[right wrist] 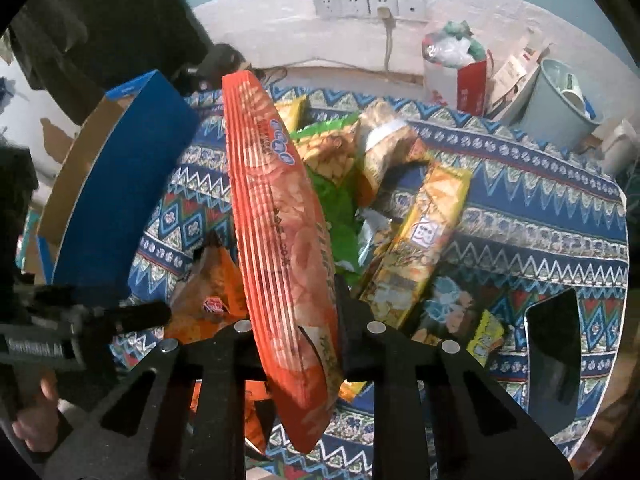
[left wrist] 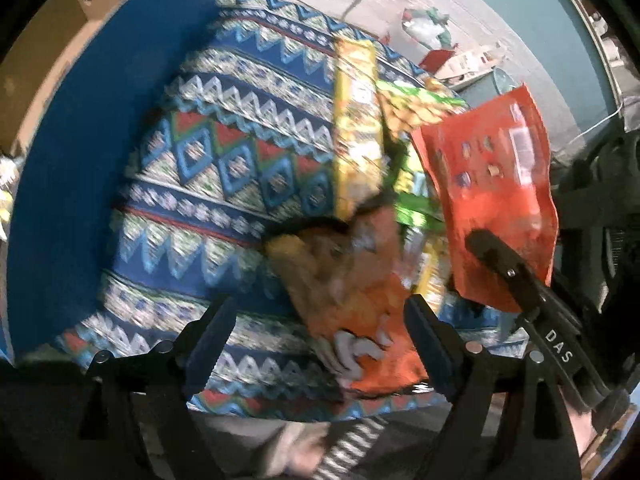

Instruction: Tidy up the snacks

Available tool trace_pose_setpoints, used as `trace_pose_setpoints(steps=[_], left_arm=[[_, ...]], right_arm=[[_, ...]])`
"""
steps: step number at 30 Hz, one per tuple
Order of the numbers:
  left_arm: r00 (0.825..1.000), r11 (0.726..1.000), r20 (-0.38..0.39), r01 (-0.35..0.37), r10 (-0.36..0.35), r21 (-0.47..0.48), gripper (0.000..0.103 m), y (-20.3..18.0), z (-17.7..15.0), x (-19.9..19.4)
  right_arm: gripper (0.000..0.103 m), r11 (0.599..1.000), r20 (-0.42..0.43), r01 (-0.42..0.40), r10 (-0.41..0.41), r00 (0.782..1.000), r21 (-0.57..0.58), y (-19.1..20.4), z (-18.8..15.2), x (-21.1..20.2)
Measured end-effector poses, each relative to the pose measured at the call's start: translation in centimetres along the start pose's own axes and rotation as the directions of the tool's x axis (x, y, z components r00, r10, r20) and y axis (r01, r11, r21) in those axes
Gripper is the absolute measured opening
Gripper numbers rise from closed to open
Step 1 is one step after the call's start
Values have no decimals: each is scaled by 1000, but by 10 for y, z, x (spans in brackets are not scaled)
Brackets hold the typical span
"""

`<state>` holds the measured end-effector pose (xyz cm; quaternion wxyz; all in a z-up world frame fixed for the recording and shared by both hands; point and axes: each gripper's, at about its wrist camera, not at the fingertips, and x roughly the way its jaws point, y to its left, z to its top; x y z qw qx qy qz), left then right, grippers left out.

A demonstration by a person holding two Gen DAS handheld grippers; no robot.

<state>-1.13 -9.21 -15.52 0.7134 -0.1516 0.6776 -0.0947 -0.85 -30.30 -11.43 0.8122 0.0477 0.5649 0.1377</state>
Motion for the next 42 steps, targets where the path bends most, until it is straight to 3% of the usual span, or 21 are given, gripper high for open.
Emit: trace_pose_setpoints(steps=[13,18,23,27,32,42], left_arm=[[997,988,-57,47,-56,-148,87,-2,-9,39],[997,989,-74,27,-38,-148,89,-6,-2,57],[992,987,-102,61,-77,-150,87,-14,8,78],[992,995,-102,60,-69,-84,68,-19,13,81],[996,999,-84,36,-33,36,52,-26,12,71],[999,978,-9,-35,38,204,48,-40,13,39]], right_arm=[[19,999,30,25,-26,999,45,-29,-22,-24],[19,999,31,18,-19,999,49,-33,-22,-24],[19,998,32,19,-21,999,56,-36,-19,-23],[19,998,32,18,-20,999,55,-35,-17,-21],[19,999,38,18,-20,999,46,-33,-14,-21],[19,999,76,28,-30,997,28,-21,-6,-31]])
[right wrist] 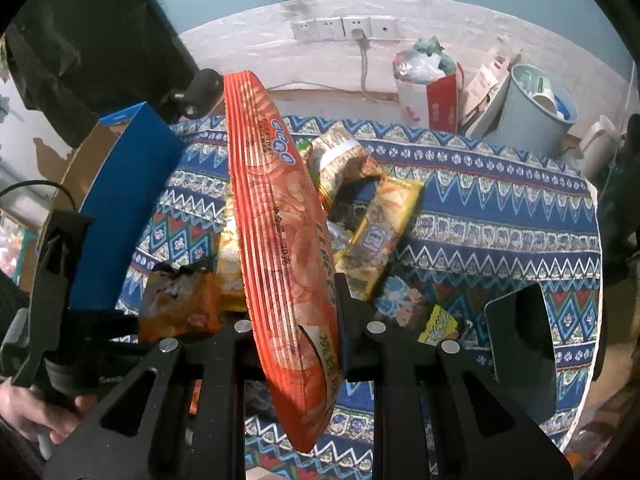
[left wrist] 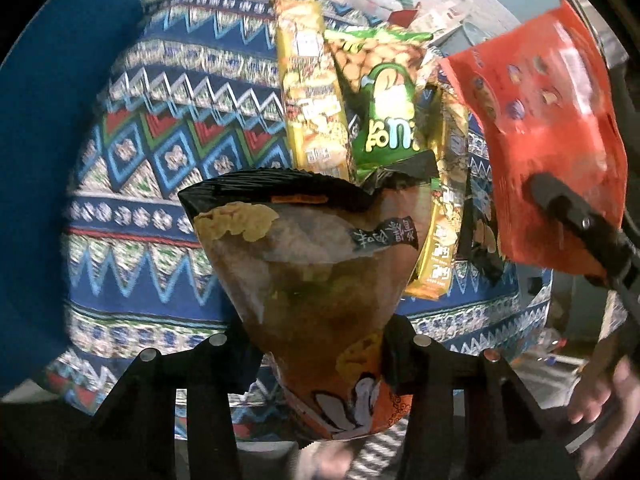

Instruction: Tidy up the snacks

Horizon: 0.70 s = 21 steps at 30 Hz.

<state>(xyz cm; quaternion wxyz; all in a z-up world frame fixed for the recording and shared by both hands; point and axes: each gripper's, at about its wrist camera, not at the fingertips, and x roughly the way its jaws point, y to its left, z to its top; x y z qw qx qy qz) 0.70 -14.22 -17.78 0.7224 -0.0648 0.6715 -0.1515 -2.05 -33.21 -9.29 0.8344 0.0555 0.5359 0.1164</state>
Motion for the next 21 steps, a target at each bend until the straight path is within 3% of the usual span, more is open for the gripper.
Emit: trace_pose_setpoints(steps=[8,21], left_arm=[[988,989,132,-94,79,114,48,4,0,-42],[927,950,344,-229,147,212,48,9,-3,-99]], right_arm=[[19,1000,27,-4,4,1000,-9,14,12,-9],[19,1000,93,-22,24,995,-21,40,36,-27]])
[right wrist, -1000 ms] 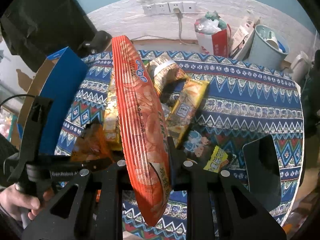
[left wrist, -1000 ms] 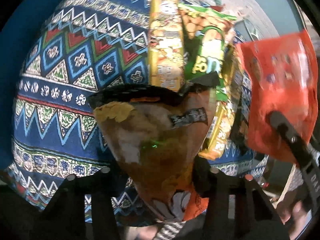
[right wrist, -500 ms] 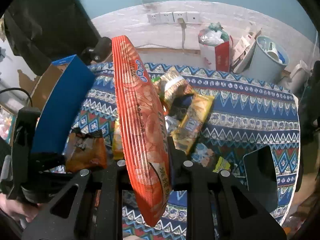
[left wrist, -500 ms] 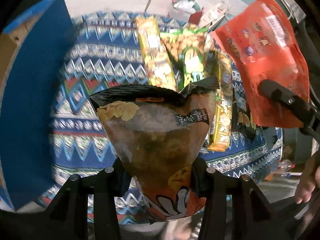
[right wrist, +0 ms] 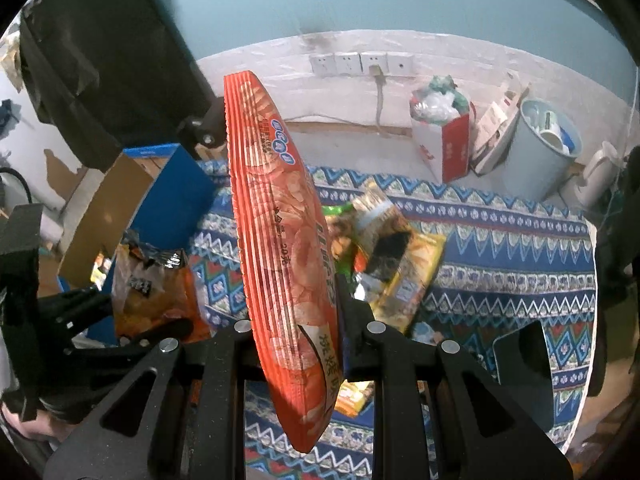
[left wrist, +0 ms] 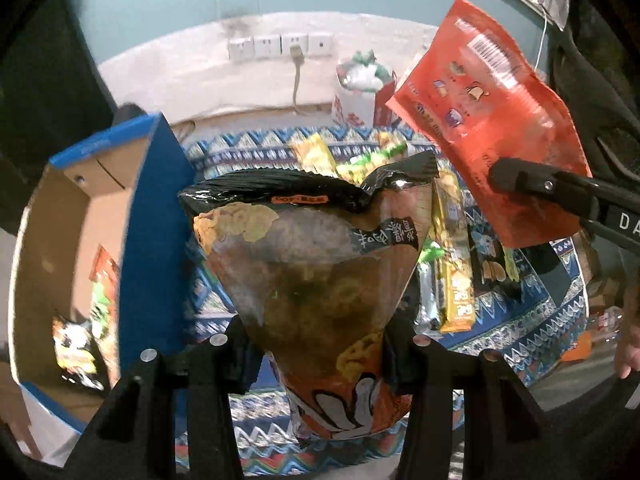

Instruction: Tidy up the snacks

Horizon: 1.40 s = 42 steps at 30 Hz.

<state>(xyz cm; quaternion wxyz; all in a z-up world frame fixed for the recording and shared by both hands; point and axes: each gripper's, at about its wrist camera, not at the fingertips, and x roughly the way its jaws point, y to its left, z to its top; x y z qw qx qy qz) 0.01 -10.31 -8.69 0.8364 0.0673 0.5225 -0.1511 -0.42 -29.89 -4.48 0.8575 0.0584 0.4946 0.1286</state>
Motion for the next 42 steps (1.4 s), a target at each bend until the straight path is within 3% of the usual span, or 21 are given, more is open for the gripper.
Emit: trace_pose_setpoints(steps=[10,21,42], left_arm=[[990,996,117,-85,81,24,48,20,11,-35],[973,991,192,-129,132,-27,48,66,20,-68],[960,964,178,-181,216,-197,48,185,2,-84]], right_arm=[[19,999,44,-20,21,999,-26,29,22,-8],[19,995,58,-50,55,997,-84,75,44,-2],[19,973,4,-142,145,989,-183,184,84,54]])
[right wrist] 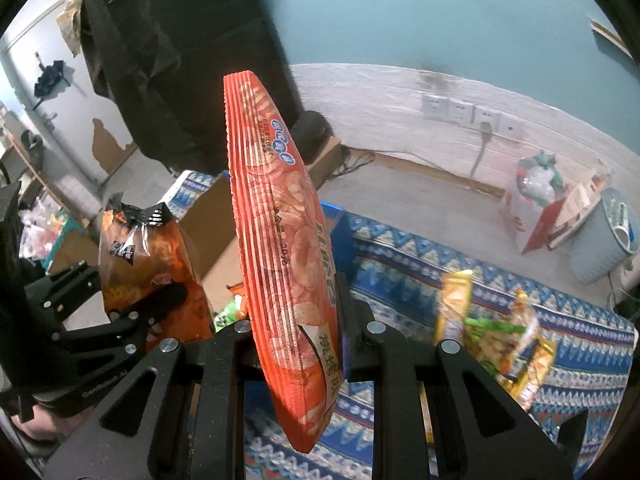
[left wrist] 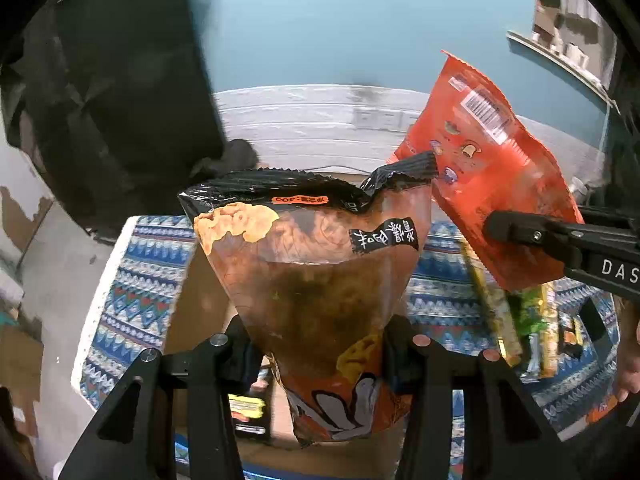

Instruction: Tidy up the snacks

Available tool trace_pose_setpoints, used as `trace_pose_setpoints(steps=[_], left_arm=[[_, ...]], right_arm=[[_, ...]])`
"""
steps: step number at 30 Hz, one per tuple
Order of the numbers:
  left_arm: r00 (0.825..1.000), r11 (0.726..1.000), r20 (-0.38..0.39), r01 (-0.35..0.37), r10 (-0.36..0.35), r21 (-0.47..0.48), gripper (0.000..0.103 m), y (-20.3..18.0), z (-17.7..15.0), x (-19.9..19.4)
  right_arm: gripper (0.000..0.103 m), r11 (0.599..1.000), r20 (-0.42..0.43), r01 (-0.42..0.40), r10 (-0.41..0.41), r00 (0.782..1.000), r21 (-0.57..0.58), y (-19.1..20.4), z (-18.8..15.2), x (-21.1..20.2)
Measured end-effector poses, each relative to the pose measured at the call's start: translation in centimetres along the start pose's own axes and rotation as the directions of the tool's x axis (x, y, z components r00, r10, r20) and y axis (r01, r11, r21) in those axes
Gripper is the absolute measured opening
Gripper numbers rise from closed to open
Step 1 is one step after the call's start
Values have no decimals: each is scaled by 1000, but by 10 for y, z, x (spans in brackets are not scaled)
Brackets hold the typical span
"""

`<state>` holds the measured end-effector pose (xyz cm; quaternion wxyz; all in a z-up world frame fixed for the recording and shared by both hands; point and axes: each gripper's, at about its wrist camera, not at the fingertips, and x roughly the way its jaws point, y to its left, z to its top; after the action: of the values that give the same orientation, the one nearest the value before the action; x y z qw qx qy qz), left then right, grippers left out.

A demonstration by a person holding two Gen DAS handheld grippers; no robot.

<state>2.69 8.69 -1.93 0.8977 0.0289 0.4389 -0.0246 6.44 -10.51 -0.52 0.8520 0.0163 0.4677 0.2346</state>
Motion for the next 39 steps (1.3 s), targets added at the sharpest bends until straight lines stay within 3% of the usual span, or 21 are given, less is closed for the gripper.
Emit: trace_pose_setpoints(steps=[14,28,35,39], left_arm=[[994,995,-92,-73,66,-74,48,62,-12,40],[976,990,-196,-115,98,-76,50,71,-25,69],[969,983,-182,-176,165,-49,77,68,-23,64],[970,983,-174,-179,169,-44,78,67,-21,59]], right_arm=[[19,999,-81,-50,49,996,-7,43,21,67],[19,998,-169,-36,26,985,-56,68,13,111],[19,998,-190,-14,2,982,-63,64,9,120],[19,998,-194,-7,-5,981,-64,65,7,122]])
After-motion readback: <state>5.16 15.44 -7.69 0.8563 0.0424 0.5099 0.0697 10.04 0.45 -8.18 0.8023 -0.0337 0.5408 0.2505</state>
